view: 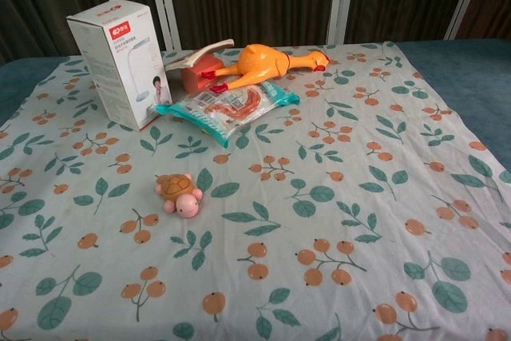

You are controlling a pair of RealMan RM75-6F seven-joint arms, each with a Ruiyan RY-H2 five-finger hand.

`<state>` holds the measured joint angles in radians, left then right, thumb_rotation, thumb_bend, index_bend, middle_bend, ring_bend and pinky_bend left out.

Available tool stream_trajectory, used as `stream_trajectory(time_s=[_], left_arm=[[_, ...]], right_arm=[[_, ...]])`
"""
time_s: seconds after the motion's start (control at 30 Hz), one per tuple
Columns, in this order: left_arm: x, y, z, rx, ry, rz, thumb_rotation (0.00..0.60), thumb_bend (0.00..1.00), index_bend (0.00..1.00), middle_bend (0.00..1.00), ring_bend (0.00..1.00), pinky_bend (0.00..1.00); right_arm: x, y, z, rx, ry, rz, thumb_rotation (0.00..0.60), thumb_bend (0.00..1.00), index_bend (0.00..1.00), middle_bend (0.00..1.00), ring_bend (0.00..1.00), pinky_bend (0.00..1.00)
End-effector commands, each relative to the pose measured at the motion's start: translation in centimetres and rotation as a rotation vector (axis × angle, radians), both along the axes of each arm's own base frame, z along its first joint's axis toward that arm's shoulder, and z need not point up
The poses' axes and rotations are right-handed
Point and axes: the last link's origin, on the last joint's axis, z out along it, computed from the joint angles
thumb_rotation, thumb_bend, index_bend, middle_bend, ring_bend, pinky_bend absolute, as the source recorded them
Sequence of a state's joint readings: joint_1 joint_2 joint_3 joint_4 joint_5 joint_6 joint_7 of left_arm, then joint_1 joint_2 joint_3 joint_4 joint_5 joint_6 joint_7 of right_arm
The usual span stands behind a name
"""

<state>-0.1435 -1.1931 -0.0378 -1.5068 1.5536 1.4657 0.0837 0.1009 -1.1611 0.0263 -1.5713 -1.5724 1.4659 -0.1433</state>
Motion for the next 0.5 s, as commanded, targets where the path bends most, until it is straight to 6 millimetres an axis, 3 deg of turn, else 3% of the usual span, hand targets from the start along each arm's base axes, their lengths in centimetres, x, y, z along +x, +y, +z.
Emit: stream_trajectory(time_s=[0.03, 0.17, 0.23, 0.37, 0.5], left_arm=[[0.3, 0.1, -0.1, -0.003, -0.002, -0.013, 0.6, 0.41, 0.0, 0.0, 0.0, 0.13], [0.9, 0.5, -1.0, -0.036, -0.01, -0.064, 0.6, 0.41, 0.0, 0.0, 0.0, 0.13], [1.5, 0.7, -1.8, -0.058, -0.015, -0.113, 0.6, 0.41, 0.0, 0.0, 0.06, 0.18], [3.1, 2.0, -5.4, -0.154, -0.031, -0.243, 0.6, 0.41, 0.0, 0.0, 0.37, 0.52], [5.0, 4.0, -9.7, -0.275, 0.062, -0.303, 0.6, 0.41, 0.0, 0.0, 0.54, 0.68]], right_arm=[[-0.1, 0.2, 0.2, -0.011, 0.008, -0.002, 0.6, 0.2, 0.0, 0.0, 0.0, 0.0], [-0.1, 0.8, 0.7, -0.017, 0.003, -0.002, 0.6, 0.2, 0.0, 0.0, 0.0, 0.0], [0.1, 1.0, 1.1, -0.025, -0.011, 0.01, 0.6, 0.2, 0.0, 0.0, 0.0, 0.0], [0.0, 1.5, 2.0, -0.045, -0.026, 0.014, 0.6, 0.2, 0.0, 0.0, 0.0, 0.0], [0.2, 1.6, 2.3, -0.048, -0.042, 0.02, 0.6, 0.2, 0.0, 0.0, 0.0, 0.0]])
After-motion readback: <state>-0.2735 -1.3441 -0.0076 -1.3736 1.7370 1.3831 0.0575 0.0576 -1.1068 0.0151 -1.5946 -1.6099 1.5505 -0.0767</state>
